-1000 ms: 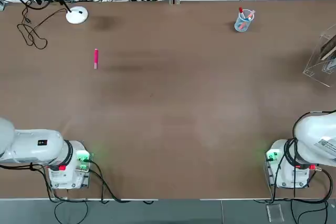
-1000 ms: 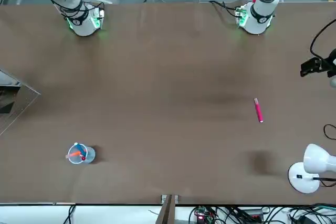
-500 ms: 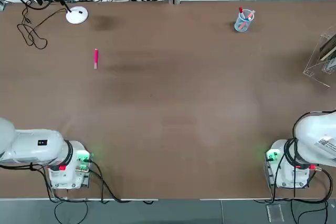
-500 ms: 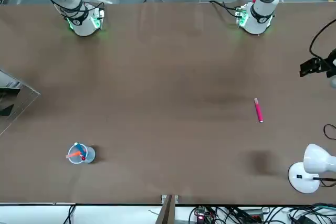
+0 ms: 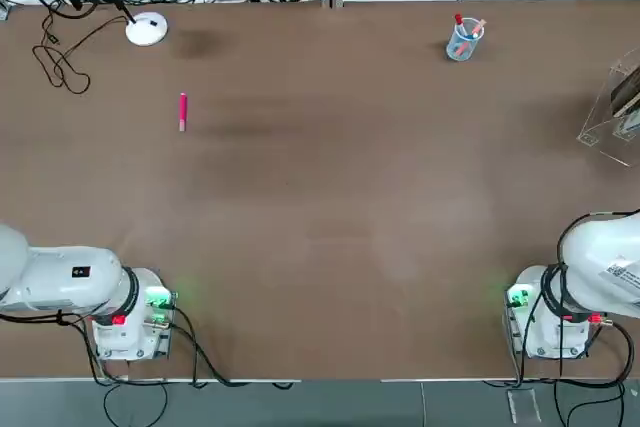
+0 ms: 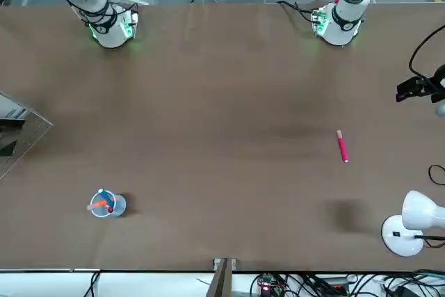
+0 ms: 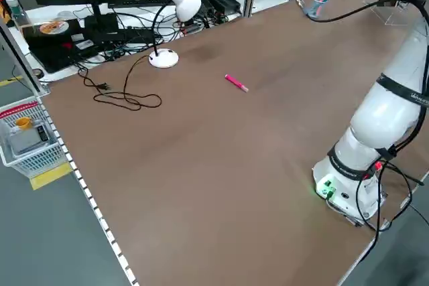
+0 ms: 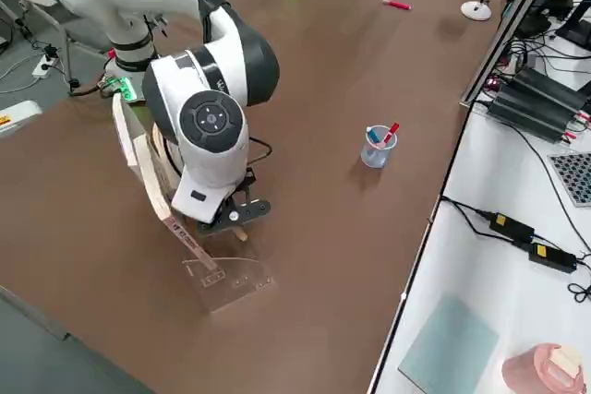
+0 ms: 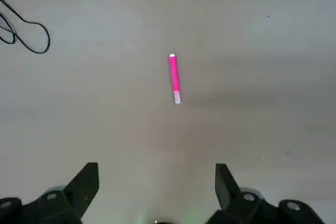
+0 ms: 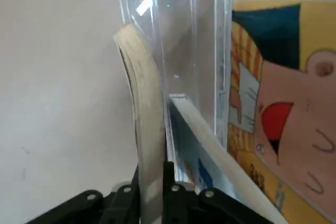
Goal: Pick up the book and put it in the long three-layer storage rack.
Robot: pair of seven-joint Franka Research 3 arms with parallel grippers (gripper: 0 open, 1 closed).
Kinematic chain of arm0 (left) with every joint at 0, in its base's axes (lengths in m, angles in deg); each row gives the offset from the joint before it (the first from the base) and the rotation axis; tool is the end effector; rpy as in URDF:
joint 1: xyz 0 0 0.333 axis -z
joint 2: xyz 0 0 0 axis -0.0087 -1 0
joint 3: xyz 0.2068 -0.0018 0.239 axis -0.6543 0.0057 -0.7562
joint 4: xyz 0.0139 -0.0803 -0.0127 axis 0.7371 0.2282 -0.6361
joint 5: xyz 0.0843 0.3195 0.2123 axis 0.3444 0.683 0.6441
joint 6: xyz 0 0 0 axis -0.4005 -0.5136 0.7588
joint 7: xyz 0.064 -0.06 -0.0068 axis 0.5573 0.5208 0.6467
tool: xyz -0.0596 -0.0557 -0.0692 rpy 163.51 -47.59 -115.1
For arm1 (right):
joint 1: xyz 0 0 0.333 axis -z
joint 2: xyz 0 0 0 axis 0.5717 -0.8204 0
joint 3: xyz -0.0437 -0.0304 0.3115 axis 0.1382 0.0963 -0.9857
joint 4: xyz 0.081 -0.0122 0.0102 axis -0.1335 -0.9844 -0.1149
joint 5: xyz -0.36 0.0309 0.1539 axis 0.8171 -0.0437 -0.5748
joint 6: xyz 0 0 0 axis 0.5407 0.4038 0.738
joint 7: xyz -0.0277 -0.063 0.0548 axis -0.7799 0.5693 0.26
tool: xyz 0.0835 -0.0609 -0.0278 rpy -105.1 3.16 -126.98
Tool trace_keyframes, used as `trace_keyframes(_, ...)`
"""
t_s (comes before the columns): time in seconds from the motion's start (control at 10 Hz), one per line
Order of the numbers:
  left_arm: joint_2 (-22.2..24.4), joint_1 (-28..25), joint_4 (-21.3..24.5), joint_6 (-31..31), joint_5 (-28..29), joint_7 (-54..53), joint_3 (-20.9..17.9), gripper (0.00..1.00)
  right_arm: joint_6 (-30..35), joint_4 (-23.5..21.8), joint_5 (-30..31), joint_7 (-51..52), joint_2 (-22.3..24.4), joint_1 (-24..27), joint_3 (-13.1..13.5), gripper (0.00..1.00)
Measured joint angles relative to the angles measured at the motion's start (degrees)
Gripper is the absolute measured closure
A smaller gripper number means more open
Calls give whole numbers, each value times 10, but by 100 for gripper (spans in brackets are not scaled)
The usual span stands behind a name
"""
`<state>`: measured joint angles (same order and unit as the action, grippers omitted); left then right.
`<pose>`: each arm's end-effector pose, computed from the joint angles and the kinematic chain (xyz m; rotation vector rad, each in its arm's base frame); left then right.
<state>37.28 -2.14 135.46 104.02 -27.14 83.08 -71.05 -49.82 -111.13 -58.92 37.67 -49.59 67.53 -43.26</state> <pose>0.5671 -0.0368 0.5828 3.1246 -0.0535 -0.1516 0.6013 -0.3765 0.3843 -2.8241 0.9837 0.4425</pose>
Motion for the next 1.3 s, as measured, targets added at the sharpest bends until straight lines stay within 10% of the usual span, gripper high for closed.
trace_keyframes(1.3, 0, 0, 0, 0, 0, 0, 0, 3, -34, 0, 8, -6, -16, -8, -4, 85)
